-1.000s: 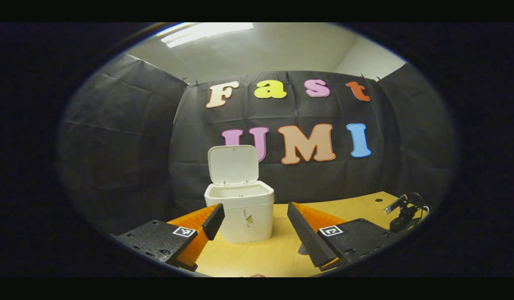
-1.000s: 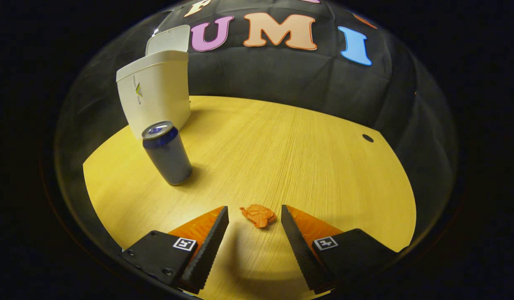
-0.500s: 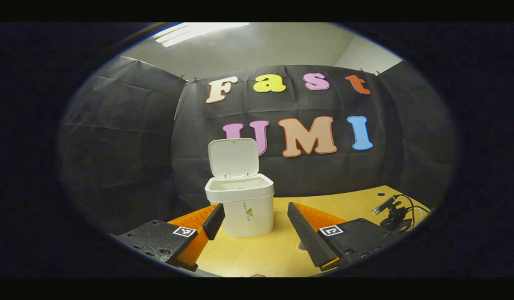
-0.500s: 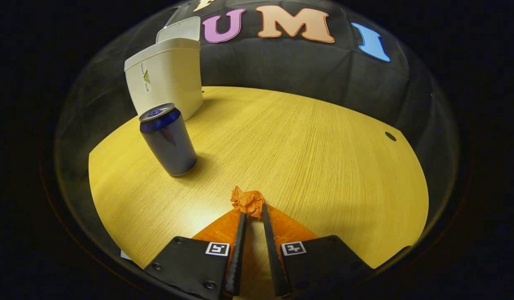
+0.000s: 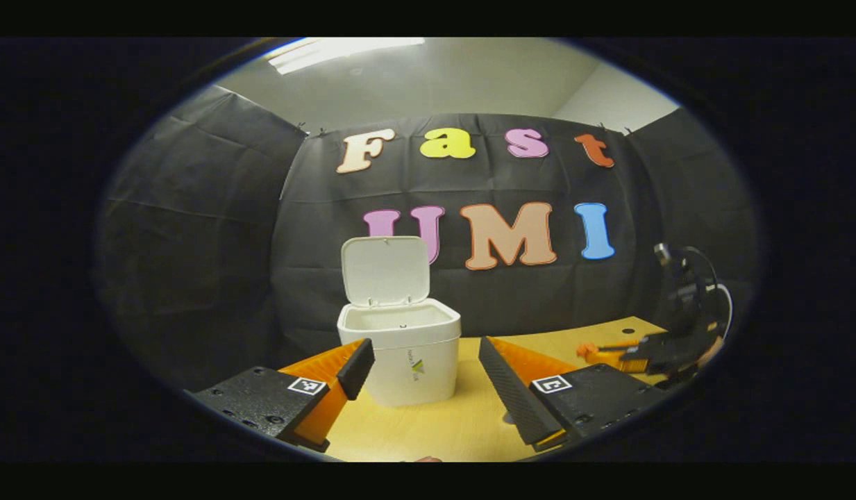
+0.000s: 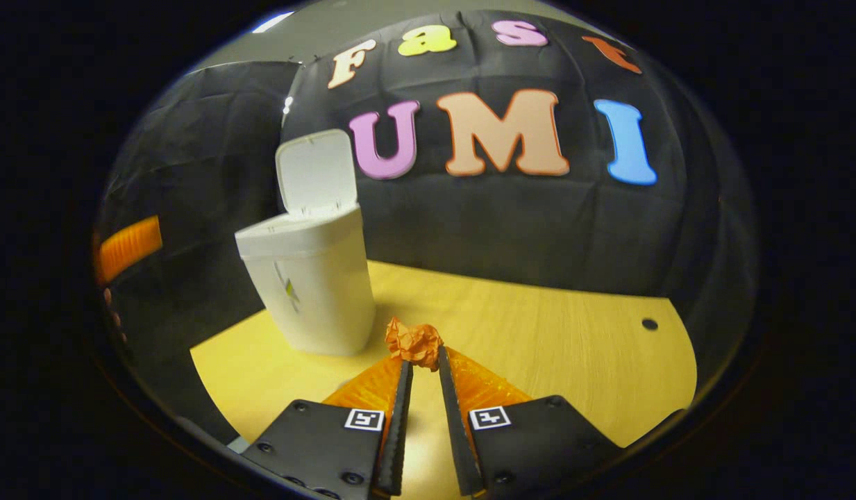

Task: Press the lid of the desktop garbage bin to open it, pick up the crumpled paper on the desktop and throw it into the bin, then pick up the pop can on the desktop and drop it into the bin, and finally close the garbage bin lid.

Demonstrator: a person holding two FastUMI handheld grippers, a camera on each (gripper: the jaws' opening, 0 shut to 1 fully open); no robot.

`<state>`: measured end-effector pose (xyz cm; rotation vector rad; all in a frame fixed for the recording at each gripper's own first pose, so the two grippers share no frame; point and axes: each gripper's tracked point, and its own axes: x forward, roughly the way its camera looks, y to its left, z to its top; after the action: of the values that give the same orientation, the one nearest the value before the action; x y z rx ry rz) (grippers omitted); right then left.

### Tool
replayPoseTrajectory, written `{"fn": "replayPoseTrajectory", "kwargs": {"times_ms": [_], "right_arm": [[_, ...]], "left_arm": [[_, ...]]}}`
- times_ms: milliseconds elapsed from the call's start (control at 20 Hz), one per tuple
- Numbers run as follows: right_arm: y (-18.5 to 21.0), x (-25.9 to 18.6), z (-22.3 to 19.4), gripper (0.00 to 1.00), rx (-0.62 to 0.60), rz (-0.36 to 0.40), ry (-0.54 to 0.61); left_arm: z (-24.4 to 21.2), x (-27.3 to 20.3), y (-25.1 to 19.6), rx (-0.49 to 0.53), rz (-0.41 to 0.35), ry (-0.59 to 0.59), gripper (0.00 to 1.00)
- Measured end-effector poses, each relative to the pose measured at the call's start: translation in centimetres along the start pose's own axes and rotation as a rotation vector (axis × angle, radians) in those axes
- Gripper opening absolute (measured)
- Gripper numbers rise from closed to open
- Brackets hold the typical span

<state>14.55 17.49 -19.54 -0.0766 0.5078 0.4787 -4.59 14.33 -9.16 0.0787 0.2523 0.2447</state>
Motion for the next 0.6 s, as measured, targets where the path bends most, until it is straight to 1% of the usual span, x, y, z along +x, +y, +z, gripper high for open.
{"fn": "replayPoseTrajectory", "kwargs": {"times_ms": [150,250,350,400,500,600], "right_arm": [[5.4,1.8,8.8,0.3,-0.052,0.056,-0.11],[9.7,4.6,12.3,0.3,-0.081,0.101,-0.144],[12.9,8.1,13.8,0.3,-0.114,0.117,-0.143],[14.2,10.1,14.0,0.3,-0.124,0.117,-0.124],[16.3,13.8,13.6,0.32,-0.137,0.106,-0.082],[17.9,16.7,12.3,0.3,-0.134,0.102,-0.026]], "left_arm": [[-0.5,0.7,2.4,-0.024,-0.008,0.0,0.92],[-1.4,1.1,4.3,-0.036,-0.004,0.009,0.9],[-2.2,1.6,6.2,-0.054,0.001,0.023,0.92],[-2.5,1.8,7.1,-0.06,0.005,0.032,0.92],[-3.3,2.1,8.5,-0.068,0.013,0.047,0.92],[-3.9,2.1,9.4,-0.07,0.015,0.058,0.92]]}}
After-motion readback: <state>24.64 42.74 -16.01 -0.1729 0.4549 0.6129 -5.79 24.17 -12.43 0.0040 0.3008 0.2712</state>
